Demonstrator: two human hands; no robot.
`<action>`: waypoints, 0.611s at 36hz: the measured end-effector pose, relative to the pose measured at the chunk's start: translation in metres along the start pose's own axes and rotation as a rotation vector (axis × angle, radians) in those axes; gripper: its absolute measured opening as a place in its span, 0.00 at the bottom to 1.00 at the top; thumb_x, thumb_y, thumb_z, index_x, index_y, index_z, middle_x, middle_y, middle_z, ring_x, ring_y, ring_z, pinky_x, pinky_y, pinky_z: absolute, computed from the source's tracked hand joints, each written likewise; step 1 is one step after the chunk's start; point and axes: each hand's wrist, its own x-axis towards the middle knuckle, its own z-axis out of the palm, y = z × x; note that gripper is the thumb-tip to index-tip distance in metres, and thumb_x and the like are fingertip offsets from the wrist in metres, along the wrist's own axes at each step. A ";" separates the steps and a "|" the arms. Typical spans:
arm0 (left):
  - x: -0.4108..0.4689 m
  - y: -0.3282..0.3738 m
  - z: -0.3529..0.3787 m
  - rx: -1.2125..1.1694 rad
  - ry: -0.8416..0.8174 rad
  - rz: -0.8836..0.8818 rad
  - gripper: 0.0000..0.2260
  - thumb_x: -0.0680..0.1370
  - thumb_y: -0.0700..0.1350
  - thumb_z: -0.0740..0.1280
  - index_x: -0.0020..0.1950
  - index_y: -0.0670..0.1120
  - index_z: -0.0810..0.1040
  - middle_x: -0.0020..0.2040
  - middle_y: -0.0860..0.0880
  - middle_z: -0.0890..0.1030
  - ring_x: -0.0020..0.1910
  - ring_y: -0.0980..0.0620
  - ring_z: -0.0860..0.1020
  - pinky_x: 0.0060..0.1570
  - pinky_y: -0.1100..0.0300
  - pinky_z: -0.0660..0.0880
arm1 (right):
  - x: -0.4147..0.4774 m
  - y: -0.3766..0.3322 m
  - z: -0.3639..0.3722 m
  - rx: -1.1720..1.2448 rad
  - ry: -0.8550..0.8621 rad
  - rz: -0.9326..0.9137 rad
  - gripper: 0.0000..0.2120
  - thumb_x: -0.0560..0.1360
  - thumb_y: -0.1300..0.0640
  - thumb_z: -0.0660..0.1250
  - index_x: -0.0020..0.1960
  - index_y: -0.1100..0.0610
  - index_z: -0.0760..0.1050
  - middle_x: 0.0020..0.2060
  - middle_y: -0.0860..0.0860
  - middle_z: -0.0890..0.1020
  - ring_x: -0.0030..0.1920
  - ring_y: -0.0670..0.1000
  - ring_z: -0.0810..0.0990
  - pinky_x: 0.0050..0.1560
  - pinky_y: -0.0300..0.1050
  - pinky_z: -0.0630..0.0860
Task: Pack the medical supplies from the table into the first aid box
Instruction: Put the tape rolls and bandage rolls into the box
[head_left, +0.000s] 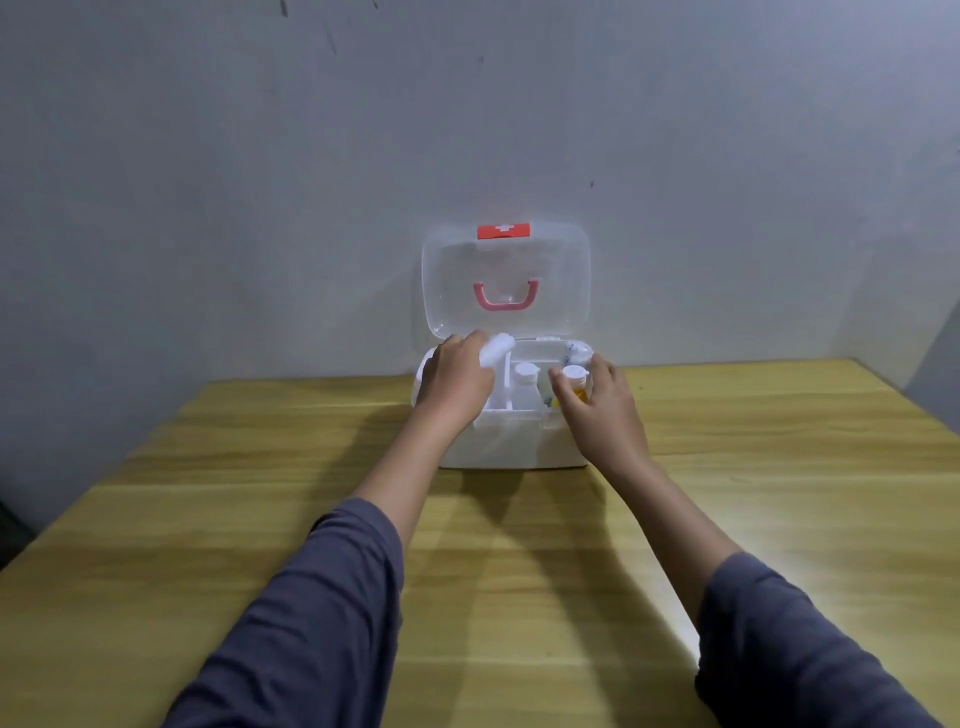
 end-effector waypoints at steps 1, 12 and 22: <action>0.000 0.001 0.002 -0.001 0.011 -0.012 0.12 0.72 0.37 0.59 0.51 0.47 0.77 0.48 0.45 0.78 0.51 0.40 0.75 0.45 0.53 0.72 | 0.000 0.000 0.000 -0.003 0.002 -0.002 0.21 0.76 0.42 0.59 0.65 0.52 0.68 0.63 0.51 0.71 0.59 0.51 0.72 0.49 0.45 0.67; -0.012 0.004 0.002 0.062 -0.053 0.063 0.12 0.77 0.49 0.61 0.40 0.43 0.76 0.45 0.45 0.79 0.52 0.42 0.75 0.48 0.53 0.68 | 0.001 0.002 0.000 -0.007 0.007 -0.021 0.22 0.75 0.41 0.59 0.64 0.51 0.68 0.62 0.51 0.71 0.59 0.50 0.72 0.50 0.47 0.71; -0.011 -0.004 0.015 0.112 -0.044 0.023 0.21 0.79 0.54 0.59 0.64 0.41 0.75 0.70 0.44 0.68 0.71 0.45 0.62 0.69 0.54 0.55 | 0.001 0.001 0.001 -0.008 0.007 -0.024 0.22 0.75 0.41 0.59 0.64 0.52 0.68 0.62 0.52 0.71 0.59 0.51 0.73 0.51 0.48 0.71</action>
